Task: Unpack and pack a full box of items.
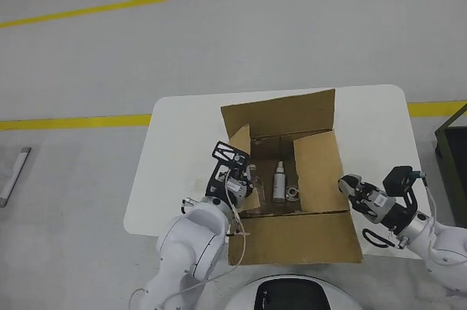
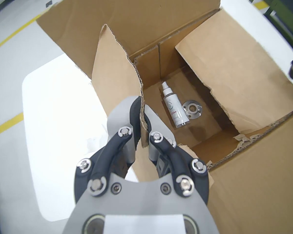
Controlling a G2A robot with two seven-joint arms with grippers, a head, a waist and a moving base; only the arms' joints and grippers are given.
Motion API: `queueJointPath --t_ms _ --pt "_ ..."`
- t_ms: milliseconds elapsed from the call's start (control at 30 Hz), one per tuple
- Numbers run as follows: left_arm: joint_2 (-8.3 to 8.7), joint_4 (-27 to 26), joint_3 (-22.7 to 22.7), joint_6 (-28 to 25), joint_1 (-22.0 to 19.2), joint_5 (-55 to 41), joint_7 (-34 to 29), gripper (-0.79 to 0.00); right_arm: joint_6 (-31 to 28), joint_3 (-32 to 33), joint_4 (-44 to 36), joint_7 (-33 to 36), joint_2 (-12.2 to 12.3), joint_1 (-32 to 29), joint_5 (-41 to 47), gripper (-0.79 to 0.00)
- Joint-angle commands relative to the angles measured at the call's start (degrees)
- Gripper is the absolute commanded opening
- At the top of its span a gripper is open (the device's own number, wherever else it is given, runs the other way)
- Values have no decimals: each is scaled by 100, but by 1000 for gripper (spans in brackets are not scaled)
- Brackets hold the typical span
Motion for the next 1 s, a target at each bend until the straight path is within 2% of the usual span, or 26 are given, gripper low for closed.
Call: queueJointPath --t_ms 0,33,100,200,600,800,967 --pt "-11 -38 -68 81 -12 -354 -27 -215 -18 59 -43 10 3 -22 38 -785" --pt "-10 -50 -108 76 -26 -456 -56 0 -24 86 -68 17 4 -34 49 -785" --pt "-17 -48 -208 161 -20 -775 -59 0 -25 119 -102 32 4 -54 55 -785" --pt "6 6 -391 135 -39 -758 -87 0 -23 133 -131 36 1 -65 63 -785" --pt "144 162 -862 -115 7 885 -156 0 187 412 -78 -290 -25 -235 222 -785" --pt "183 351 -862 -323 49 1523 -118 0 639 738 276 -614 -57 -420 458 -785" --pt "181 652 -841 -197 93 1730 69 0 1062 554 591 -662 -114 -446 686 -785"
